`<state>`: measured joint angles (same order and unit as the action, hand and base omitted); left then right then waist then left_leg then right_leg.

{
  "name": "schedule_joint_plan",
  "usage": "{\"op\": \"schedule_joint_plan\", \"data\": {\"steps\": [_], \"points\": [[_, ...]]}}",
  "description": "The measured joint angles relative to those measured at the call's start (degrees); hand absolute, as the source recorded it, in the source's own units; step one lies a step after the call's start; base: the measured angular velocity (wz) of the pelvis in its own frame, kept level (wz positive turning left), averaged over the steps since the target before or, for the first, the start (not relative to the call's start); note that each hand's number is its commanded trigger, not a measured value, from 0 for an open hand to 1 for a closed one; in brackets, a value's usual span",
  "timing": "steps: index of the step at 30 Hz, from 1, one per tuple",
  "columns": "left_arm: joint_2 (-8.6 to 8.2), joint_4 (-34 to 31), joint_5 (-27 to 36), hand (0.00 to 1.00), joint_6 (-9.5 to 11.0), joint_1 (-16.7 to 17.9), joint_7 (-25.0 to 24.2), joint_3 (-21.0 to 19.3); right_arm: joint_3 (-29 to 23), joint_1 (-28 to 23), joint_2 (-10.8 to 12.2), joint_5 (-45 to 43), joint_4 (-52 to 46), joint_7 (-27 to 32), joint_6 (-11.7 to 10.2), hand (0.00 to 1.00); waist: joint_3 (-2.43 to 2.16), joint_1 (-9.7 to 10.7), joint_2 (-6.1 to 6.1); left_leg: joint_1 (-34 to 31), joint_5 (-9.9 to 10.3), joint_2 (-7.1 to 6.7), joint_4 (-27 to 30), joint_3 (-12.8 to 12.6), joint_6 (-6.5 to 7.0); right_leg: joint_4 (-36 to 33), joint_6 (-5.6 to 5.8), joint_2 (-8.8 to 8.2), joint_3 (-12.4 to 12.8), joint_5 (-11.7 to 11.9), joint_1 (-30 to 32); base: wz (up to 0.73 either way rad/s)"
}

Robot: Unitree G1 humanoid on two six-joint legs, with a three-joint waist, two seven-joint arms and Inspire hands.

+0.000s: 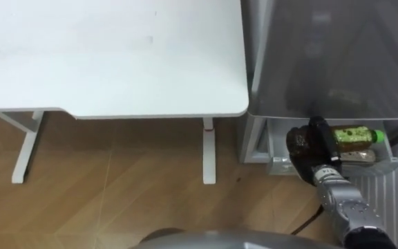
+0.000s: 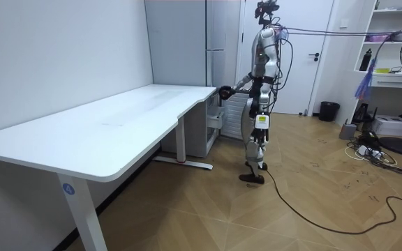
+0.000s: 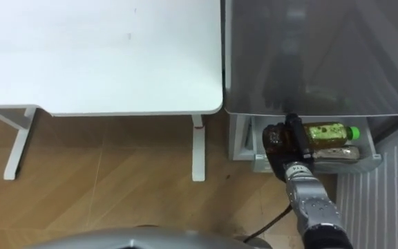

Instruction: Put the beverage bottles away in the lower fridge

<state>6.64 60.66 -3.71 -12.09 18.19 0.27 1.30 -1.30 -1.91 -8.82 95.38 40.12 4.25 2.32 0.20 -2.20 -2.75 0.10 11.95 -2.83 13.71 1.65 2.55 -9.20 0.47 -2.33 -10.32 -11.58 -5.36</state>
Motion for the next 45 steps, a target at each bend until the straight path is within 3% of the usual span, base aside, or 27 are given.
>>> {"op": "schedule_joint_plan", "data": {"steps": [6, 15, 21, 27, 35, 45], "points": [[1.18, -0.1, -1.1, 0.00, 1.0, -2.3, -0.2, 0.7, -0.5, 5.1, -0.2, -0.6, 6.5, 0.0, -1.0, 1.00, 0.38, 0.4, 0.30, -1.6, -0.6, 0.08, -0.1, 0.1, 0.05, -1.1, -0.14, -0.28, -0.8, -0.1, 1.7, 0.01], [1.70, -1.3, -1.5, 0.00, 0.8, -3.4, -0.5, 2.1, -4.2, 11.5, -0.3, -1.2, 14.1, -0.1, 0.2, 1.00, 0.69, 0.4, 0.67, -6.5, -0.8, 0.11, 2.1, 0.0, 0.41, -3.6, -0.10, -0.67, -1.0, 0.0, 6.5, 0.01], [1.80, 1.3, -1.5, 0.00, 1.1, -8.7, -0.3, 4.1, -5.7, 18.2, -0.5, -0.7, 22.5, -0.1, -0.3, 1.00, 0.96, -0.4, 0.14, -11.6, -2.0, 0.15, 2.8, -0.2, 0.47, -5.6, -0.33, -0.85, -1.0, 0.6, 12.2, 0.01], [1.64, 1.4, -0.3, 0.00, 3.2, -11.5, 0.6, 4.6, -6.8, 21.0, -0.7, -1.4, 26.7, -0.1, -0.2, 1.00, 1.23, -1.4, 0.55, -14.6, -2.7, 0.08, 2.8, -0.7, 0.54, -7.3, -0.34, -1.31, -1.0, 0.6, 16.1, -0.02], [2.37, 4.1, -0.3, 0.00, 4.5, -13.9, 0.6, 4.6, -9.9, 27.0, -4.6, -1.3, 31.7, -0.7, 0.3, 1.00, 1.80, -2.9, 1.45, -18.6, -3.3, 0.03, 3.9, -1.6, 0.88, -9.1, -0.49, -1.81, -1.0, 0.9, 20.7, -0.05], [3.38, 5.9, -0.3, 0.00, 4.6, -16.1, 2.2, 6.8, -10.0, 32.8, -6.7, -3.2, 31.9, 0.2, 0.2, 1.00, 2.24, -3.1, 2.03, -25.0, -4.3, -0.12, 5.4, -1.6, 0.98, -12.6, -0.82, -2.60, -1.4, 1.0, 28.0, 0.00]]}}
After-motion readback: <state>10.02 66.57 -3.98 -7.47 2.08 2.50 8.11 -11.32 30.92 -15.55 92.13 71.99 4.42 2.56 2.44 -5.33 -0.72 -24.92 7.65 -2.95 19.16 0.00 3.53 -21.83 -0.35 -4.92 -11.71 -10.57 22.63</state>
